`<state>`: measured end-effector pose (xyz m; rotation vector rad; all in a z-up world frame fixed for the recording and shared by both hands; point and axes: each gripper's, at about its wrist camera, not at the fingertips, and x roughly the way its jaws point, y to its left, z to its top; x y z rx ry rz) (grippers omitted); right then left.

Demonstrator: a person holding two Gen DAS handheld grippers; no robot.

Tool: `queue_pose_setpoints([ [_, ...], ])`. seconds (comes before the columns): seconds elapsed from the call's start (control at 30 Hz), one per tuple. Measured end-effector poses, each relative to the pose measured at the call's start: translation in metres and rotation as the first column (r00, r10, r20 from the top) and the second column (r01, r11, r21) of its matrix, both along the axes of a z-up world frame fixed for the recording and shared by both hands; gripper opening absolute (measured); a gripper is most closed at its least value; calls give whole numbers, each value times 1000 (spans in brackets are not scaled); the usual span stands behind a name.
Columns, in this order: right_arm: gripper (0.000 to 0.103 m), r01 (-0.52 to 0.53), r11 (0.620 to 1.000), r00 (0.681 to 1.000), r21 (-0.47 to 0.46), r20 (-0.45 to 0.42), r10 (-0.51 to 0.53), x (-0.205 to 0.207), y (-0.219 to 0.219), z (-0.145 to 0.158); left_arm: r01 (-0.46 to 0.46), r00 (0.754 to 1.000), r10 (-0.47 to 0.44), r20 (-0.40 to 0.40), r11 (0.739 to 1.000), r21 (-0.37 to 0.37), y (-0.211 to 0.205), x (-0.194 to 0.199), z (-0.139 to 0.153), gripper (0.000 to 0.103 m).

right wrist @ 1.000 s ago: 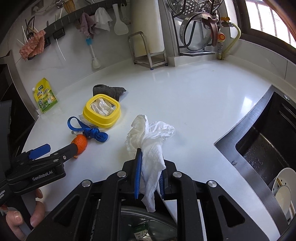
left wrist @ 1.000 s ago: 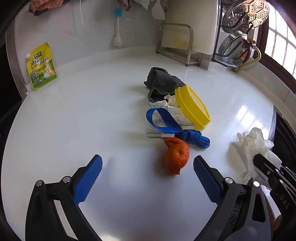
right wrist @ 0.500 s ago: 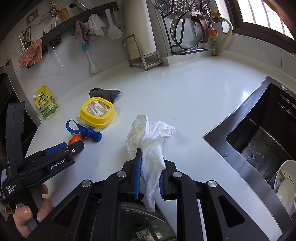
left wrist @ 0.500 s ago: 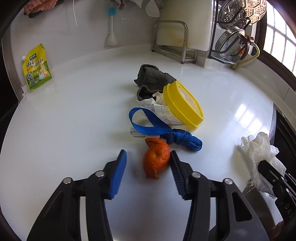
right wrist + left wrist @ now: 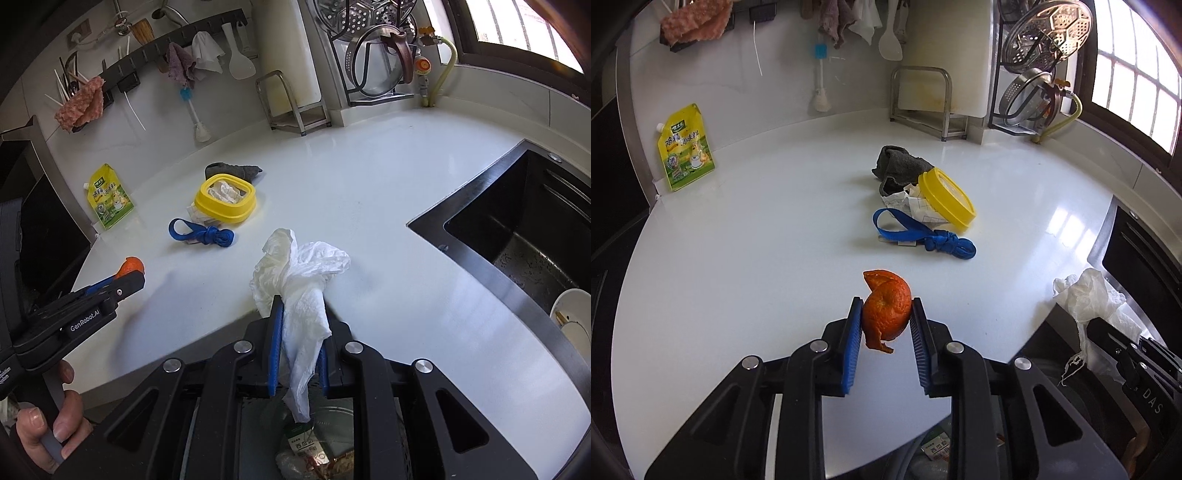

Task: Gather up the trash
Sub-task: 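Carry the mandarin and tissue down over the basket with both tools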

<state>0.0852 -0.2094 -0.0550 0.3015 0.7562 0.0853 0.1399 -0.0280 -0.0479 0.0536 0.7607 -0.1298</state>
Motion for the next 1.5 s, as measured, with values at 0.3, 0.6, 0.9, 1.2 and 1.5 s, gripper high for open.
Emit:
queue_pose_setpoints([
  [0.3, 16, 3, 1000, 1000, -19, -11, -3, -65, 11, 3, 48, 999, -48, -21, 999, 5, 0, -60, -8, 26],
  [0.6, 16, 5, 1000, 1000, -24, -23, -6, -116, 16, 0, 109, 993, -109, -40, 994, 6, -8, -105, -18, 26],
  [0.9, 16, -3, 1000, 999, -6, -37, 3, -146, 18, -5, 124, 992, -124, -38, 992, 7, -8, -127, -22, 26],
  [1.2, 16, 2, 1000, 999, 23, -49, 0, -154, 15, -14, 138, 990, -137, -37, 990, 27, -15, -136, -28, 26],
  [1.5, 16, 0, 1000, 998, 13, -68, 0, -151, 16, -22, 146, 987, -143, -69, 989, 39, -20, -132, -39, 26],
])
